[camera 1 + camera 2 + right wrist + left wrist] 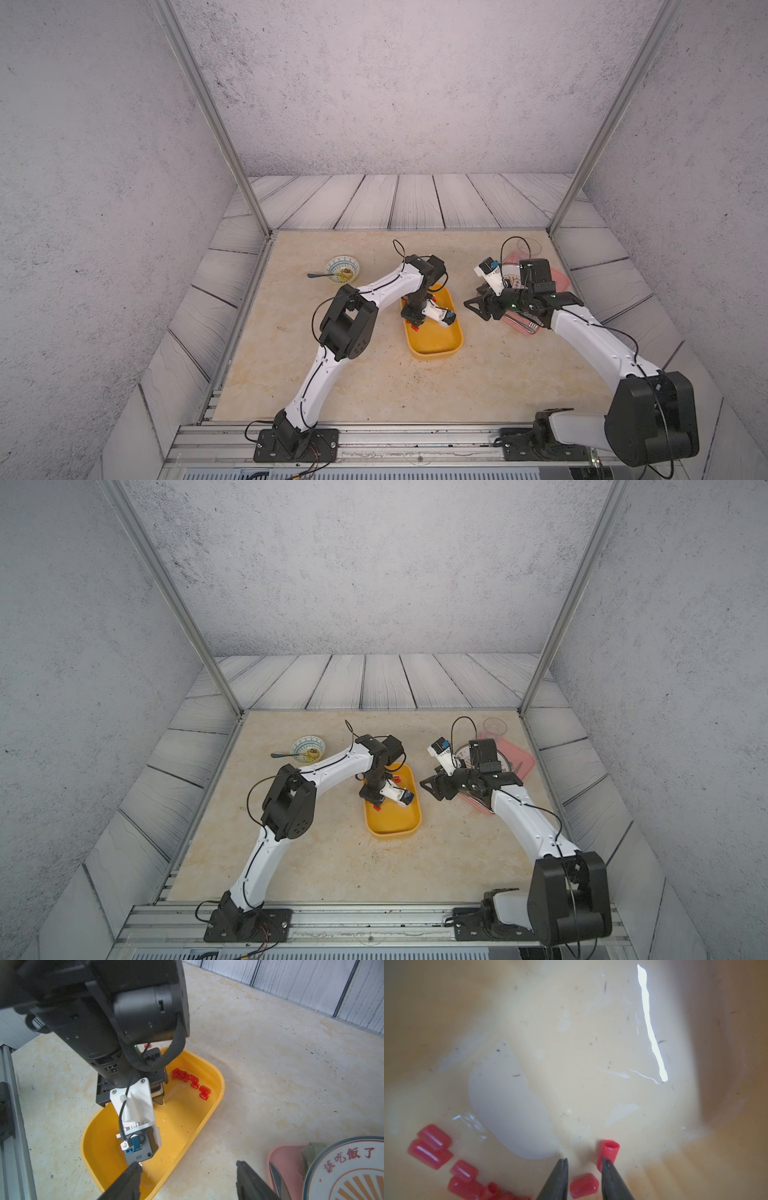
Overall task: Take the screw protection sleeves out of the storage box
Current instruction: Pick up the screw protection sleeve from the storage box.
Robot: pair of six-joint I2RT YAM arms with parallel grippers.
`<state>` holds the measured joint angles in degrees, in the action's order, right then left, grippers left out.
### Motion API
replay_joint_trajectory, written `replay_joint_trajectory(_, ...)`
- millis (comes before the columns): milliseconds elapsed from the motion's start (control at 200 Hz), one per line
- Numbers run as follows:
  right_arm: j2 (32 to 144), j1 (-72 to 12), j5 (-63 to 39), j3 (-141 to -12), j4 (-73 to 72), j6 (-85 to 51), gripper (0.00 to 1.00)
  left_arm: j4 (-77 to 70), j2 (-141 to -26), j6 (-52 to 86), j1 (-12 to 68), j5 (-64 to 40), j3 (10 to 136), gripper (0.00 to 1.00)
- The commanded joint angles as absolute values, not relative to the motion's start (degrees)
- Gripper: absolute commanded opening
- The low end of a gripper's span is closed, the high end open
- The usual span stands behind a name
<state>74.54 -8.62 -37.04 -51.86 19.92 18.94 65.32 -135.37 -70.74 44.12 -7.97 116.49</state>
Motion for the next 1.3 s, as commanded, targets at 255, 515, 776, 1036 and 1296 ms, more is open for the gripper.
replay_joint_trajectory(255,72.7,-8.1,-38.6,-52.3,21.1,19.7,0.74,71.7,-138.1,-72.1,44.4,-9.1,118.7,0.33)
replay_joint_trajectory(515,72.8,-8.0,-38.9,-52.5,21.4,19.7,0.74,69.2,-138.5,-72.1,44.8,-7.6,117.7,0.32)
replay_joint_trajectory(776,72.8,-7.7,-39.2,-52.4,21.4,19.7,0.74,69.1,-139.3,-72.4,44.9,-7.0,117.6,0.32)
replay_joint_trajectory(1036,73.0,-7.5,-39.3,-52.5,21.5,19.8,0.74,67.4,-139.5,-71.3,45.0,-6.9,117.3,0.26)
replay_joint_trajectory(1296,73.0,-7.1,-38.7,-52.5,21.5,19.8,0.74,64.9,-136.8,-69.5,45.0,-8.1,115.6,0.12)
